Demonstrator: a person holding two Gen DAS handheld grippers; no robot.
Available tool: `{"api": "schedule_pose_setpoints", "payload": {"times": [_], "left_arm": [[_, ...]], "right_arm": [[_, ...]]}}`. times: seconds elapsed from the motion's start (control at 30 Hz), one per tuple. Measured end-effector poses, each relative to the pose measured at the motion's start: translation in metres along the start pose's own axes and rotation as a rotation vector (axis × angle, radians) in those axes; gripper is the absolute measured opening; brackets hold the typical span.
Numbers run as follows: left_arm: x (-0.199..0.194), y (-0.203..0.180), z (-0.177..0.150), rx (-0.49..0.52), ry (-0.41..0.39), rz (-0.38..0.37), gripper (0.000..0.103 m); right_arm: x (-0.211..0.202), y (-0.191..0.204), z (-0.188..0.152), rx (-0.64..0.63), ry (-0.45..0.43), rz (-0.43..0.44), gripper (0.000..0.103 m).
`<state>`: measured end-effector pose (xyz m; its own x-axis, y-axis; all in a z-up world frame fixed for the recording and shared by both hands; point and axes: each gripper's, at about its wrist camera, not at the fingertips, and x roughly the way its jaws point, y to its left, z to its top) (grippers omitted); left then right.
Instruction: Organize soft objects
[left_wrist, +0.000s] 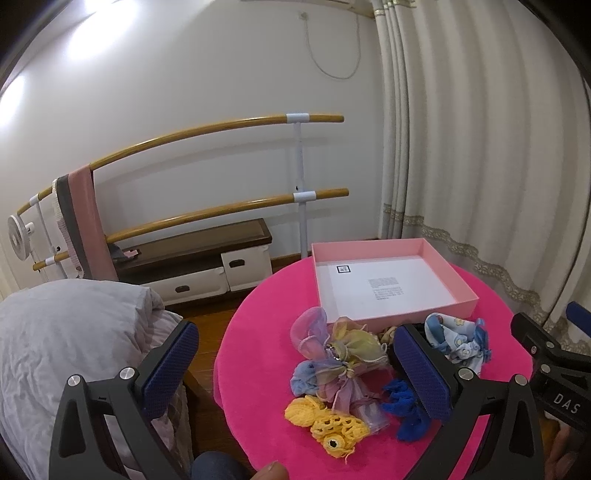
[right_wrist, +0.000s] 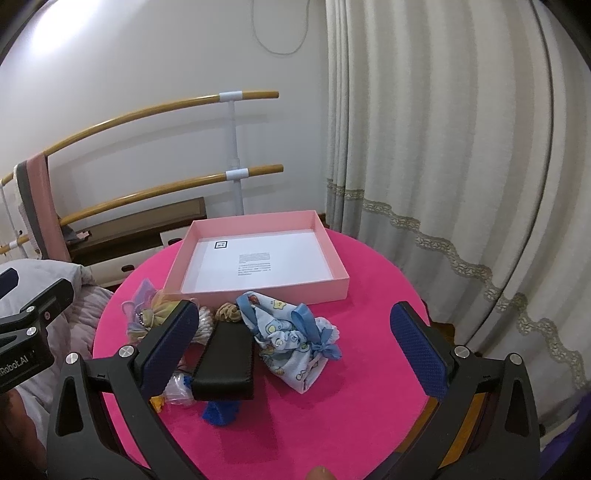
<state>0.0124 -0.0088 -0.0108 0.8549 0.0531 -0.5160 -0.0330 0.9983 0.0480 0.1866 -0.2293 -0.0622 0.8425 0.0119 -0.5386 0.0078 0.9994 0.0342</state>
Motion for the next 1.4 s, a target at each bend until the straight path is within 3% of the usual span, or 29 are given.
{"api": "schedule_pose_setpoints", "payload": {"times": [0.57,1.07,1.4], "left_arm": [[0.009,0.0,-0.004,-0.002,0.039,-0.002,0.103],[0.065,0.003,-0.031,-0.008,0.228,-0.044,0.103],[0.104,-0.002,-0.056,0.004,0.297,-0.092,0.103]], "right_arm": [[0.015,-0.003,-0.006,0.008,0.046,0.012,0.103],[0.062,-0.016,-0.038,0.004,0.189,0.014,0.103],[0.083,-0.022,-0.057,0.014,0.261,0.03,0.103]]}}
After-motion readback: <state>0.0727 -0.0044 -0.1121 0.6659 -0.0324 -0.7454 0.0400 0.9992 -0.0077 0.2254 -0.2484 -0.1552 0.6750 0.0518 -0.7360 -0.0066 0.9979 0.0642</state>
